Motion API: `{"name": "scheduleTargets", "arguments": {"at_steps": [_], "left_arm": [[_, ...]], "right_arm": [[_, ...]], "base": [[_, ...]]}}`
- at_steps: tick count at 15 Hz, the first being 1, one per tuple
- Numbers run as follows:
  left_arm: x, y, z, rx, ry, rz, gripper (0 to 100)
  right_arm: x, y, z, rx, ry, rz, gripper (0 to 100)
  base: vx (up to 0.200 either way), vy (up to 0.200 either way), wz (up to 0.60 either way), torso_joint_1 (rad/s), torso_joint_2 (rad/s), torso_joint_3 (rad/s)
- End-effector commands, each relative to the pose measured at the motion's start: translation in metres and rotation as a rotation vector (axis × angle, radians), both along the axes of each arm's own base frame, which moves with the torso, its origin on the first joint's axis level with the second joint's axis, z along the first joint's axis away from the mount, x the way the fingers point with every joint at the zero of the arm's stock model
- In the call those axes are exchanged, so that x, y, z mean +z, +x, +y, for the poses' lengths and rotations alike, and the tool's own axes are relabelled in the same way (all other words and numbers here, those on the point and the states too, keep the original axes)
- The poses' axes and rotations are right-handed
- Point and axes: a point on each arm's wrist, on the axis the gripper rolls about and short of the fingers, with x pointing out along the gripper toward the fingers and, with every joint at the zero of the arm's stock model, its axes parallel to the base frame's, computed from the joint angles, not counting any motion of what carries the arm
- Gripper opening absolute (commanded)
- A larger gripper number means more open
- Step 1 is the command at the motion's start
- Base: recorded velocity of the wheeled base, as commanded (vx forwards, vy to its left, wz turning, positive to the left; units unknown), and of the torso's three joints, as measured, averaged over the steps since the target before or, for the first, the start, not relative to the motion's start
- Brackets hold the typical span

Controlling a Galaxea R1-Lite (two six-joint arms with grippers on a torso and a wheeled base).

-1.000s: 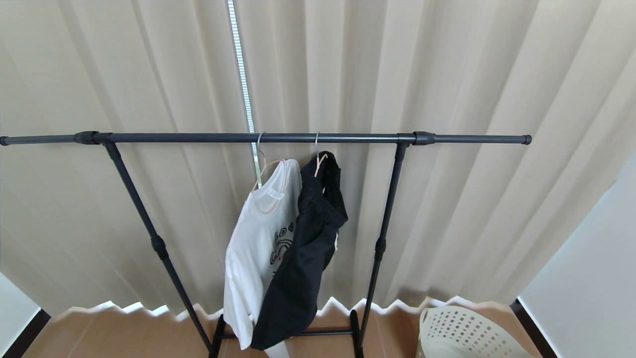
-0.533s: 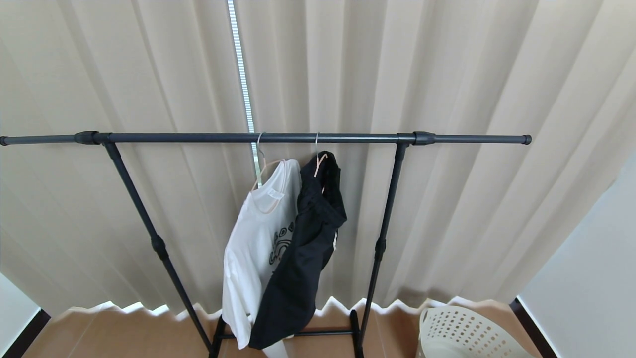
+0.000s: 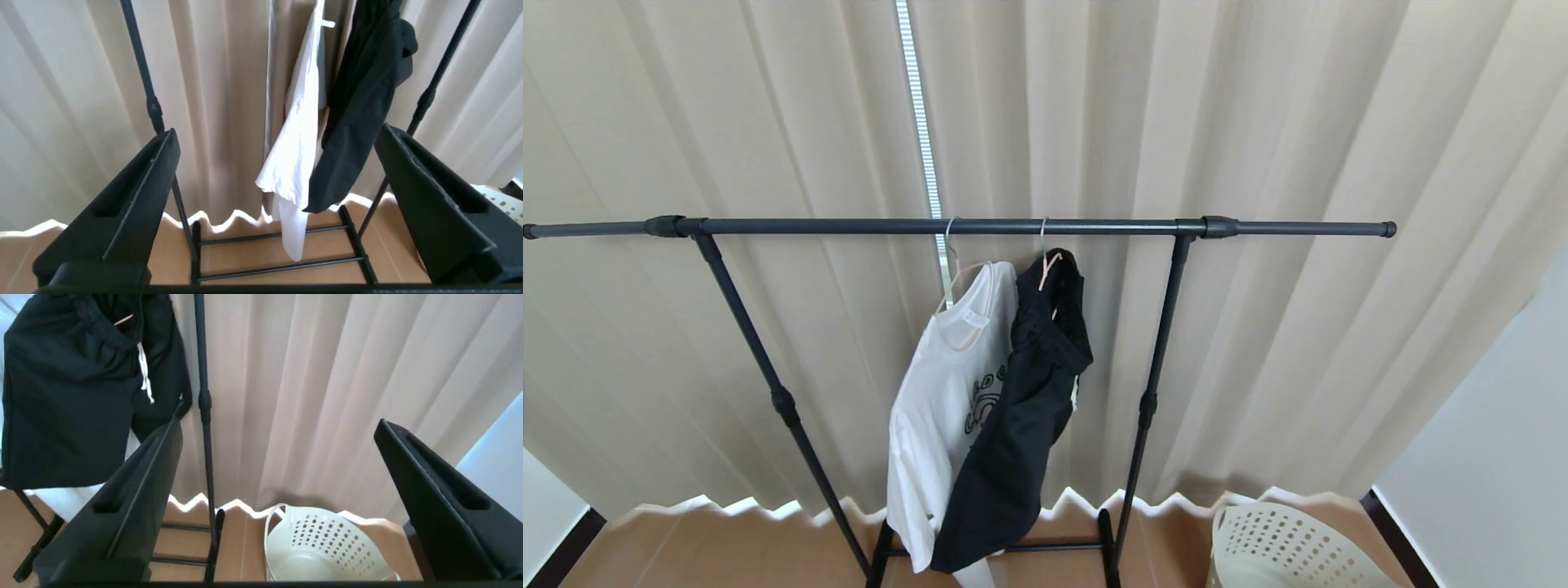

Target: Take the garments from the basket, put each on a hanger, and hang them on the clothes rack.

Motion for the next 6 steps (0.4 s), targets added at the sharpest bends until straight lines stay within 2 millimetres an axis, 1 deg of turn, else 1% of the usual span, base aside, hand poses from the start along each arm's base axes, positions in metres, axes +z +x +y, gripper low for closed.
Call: {"name": "scheduleTargets", "arguments": {"at_steps": [1,6], "left_arm": [[0.0,0.0001,0.0,0.0,0.0,0.002,100],[0.0,0.0001,0.0,0.0,0.0,0.002,100]], "right_arm": [[-0.0003,0.0001,0.0,0.0,0.002,0.001,100],[-0.0003,0.0001,0.0,0.0,0.004,0.001,100]], "base": [[0.0,0.0,0.0,0.0,0.0,0.0],[0.0,0.0,0.0,0.0,0.0,0.0]]}}
